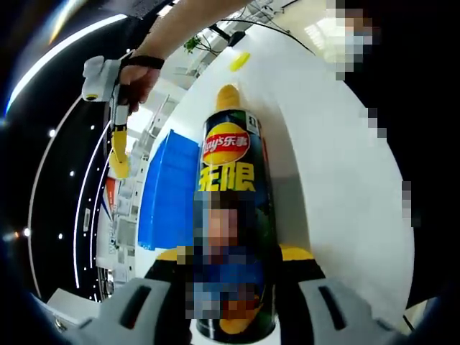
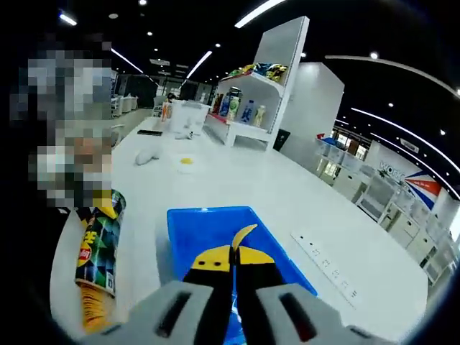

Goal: Open the lid of the chip container on the table, take out the chips, place them into the box in front of the container, and close the lid

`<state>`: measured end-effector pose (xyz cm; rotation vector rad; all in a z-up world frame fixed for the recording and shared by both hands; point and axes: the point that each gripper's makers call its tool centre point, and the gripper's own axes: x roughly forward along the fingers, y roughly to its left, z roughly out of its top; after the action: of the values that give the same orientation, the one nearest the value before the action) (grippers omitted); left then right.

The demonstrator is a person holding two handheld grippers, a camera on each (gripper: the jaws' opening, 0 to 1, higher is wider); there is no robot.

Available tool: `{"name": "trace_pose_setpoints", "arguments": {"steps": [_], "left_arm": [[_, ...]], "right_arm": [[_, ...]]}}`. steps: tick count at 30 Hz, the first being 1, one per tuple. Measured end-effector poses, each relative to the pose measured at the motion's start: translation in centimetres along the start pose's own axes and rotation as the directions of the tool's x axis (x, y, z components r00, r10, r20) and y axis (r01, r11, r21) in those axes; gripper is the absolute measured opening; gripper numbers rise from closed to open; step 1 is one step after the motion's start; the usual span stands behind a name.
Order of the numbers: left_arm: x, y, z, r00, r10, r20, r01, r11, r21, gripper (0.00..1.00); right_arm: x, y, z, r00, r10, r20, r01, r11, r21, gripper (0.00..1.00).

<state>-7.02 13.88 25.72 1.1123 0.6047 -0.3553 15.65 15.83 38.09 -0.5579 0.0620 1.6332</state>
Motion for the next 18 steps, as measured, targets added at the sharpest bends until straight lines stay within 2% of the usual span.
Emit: {"name": "trace_pose_setpoints", "arguments": {"steps": [6,12,18], "left_arm": [[0.0,0.0,0.0,1.0,0.0,0.001,0.0,1.0,-0.001,0.44],[0.0,0.0,0.0,1.0,-0.001,0.006,0.001,1.0,-0.002,0.44],[0.0,0.0,0.1,1.0,0.0,0.01,0.0,1.0,-0.002,0.44]], "right_arm": [[2.0,-0.5,-0.9,0.999,0.006,-0.036,-0.006,1.0,0.006,0.01],[3.9,-0.1,-2.3,0.997,0.029,-0.076,-0.028,1.0,0.008,0.01],[4.8,-0.1,-3.5,0.993,0.037,-0.111,-0.036,0.999,0.008,0.01]]}}
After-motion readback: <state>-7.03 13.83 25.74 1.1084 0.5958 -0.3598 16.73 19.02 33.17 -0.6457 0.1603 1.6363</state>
